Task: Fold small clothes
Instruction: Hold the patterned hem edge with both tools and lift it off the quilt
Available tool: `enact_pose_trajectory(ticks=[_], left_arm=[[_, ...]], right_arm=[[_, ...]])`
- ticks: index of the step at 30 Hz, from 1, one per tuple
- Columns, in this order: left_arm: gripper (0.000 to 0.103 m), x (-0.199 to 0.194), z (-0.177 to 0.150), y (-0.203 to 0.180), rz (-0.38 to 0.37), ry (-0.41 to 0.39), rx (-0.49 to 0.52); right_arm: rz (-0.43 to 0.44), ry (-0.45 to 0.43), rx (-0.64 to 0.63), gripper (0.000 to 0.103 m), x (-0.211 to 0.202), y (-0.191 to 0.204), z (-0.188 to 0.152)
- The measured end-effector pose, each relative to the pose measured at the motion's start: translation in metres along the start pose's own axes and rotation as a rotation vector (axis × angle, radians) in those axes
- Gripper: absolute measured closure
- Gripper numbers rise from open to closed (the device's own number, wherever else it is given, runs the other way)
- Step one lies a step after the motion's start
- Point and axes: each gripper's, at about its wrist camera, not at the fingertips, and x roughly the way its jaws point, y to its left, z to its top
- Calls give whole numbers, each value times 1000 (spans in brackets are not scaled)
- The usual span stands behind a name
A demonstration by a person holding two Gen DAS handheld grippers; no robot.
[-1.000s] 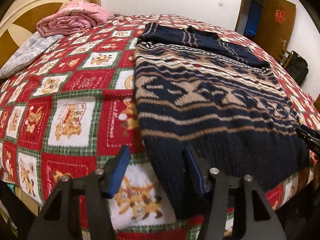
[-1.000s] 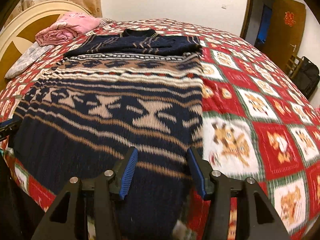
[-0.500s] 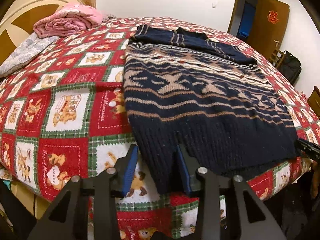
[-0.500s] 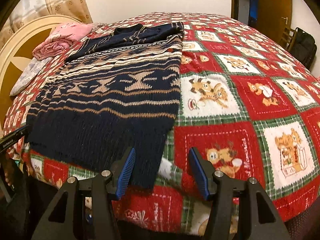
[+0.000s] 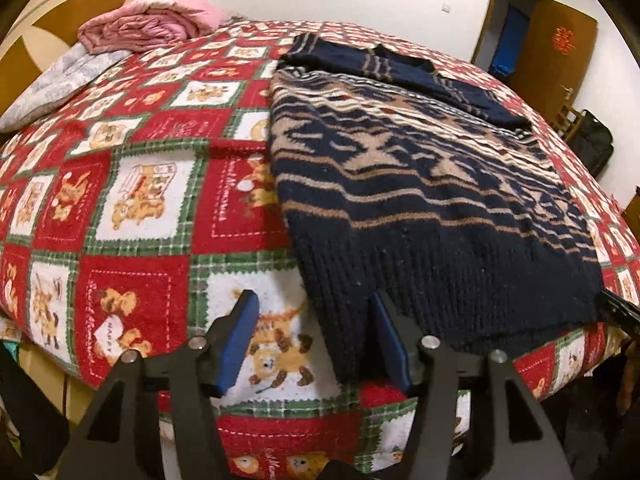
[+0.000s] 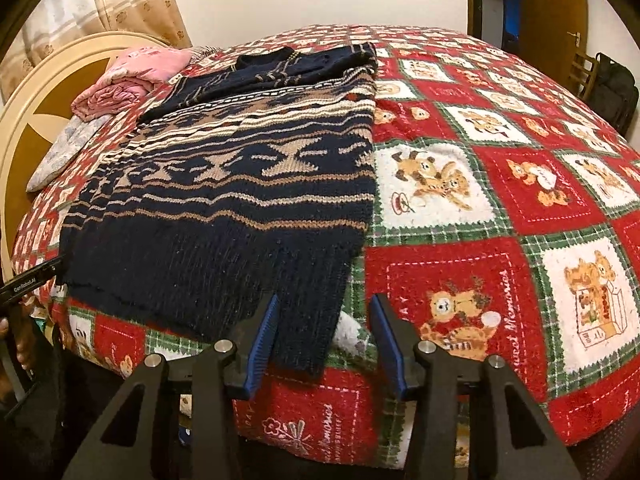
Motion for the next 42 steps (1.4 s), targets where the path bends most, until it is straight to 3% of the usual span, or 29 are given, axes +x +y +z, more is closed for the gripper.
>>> enact_pose_trajectory(ticks=[2, 4, 15, 18, 20, 21, 23, 38, 42], left_arm=[[59, -1, -1, -3, -34, 4, -1], [66, -1, -1, -4, -61, 7, -7], [65, 4, 1, -5, -80, 27, 14], [63, 7, 3, -2, -99, 46, 7], [65, 5, 3, -2, -102, 43, 13], [67, 5, 3, -1, -103, 37, 3], [89, 1, 2, -1, -110, 16, 1], [92, -23, 15, 9, -234, -48, -49], [92, -22, 15, 10, -235, -50, -43]], right_arm=[[28, -4, 0, 56, -1, 2, 0], [20, 2, -7, 61, 1, 3, -1], [-6, 29, -26, 66, 6, 11, -6], [-9, 28, -27, 72, 6, 11, -6], [-11, 19, -32, 84, 5, 12, -6], [-14, 11, -36, 87, 4, 12, -6], [-9, -3, -41, 92, 1, 13, -6], [102, -94, 13, 94, -32, 2, 3], [107, -69, 5, 94, -26, -1, 3]])
